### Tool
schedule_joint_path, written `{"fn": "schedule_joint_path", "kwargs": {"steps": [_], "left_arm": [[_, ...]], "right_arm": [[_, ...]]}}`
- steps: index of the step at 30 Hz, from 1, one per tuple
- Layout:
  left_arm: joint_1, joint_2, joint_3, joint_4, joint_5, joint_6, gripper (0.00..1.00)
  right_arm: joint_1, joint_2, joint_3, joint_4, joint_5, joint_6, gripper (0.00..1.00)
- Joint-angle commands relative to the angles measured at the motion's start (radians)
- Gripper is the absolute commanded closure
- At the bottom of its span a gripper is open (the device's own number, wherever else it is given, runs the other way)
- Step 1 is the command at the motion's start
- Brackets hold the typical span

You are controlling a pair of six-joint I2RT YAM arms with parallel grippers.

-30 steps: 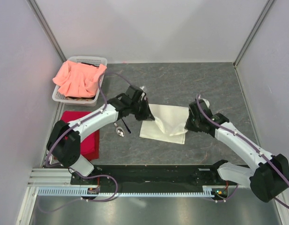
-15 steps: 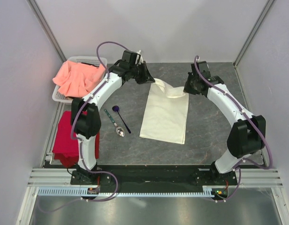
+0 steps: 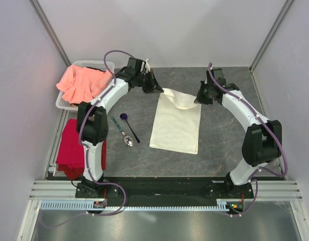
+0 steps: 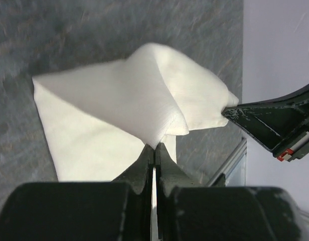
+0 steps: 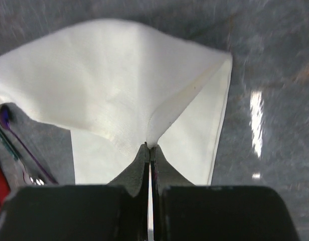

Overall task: Fold the napkin into a case and place the utensils inside
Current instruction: Fold the rectangle-folded napkin at the center of the board.

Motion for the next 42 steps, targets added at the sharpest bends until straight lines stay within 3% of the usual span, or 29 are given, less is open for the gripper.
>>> {"fn": "schedule_joint_path", "kwargs": {"steps": [1,7,13,42], "left_arm": [[-0.003,-0.158,-0.161,-0.037,0.063,0.015,0.98],[-0.004,-0.334,-0.434,-0.072,0.054,0.080,0.98],[-0.026,-0.394,-0.638,-0.066,0.031,0.107,0.98],[-0.090,-0.451,-0.852,0.012,0.060,0.069,0.98]], "right_arm": [[0.050,-0.159,-0.153,0.014,-0.067,0.030,1.00],[0.122,-0.328,-0.407,0.069,-0.087,0.113,1.00],[0.187,-0.398,-0.575,0.122,-0.072,0.165,1.00],[0.190,-0.495,-0.719,0.090,-0.019,0.169,1.00]]}}
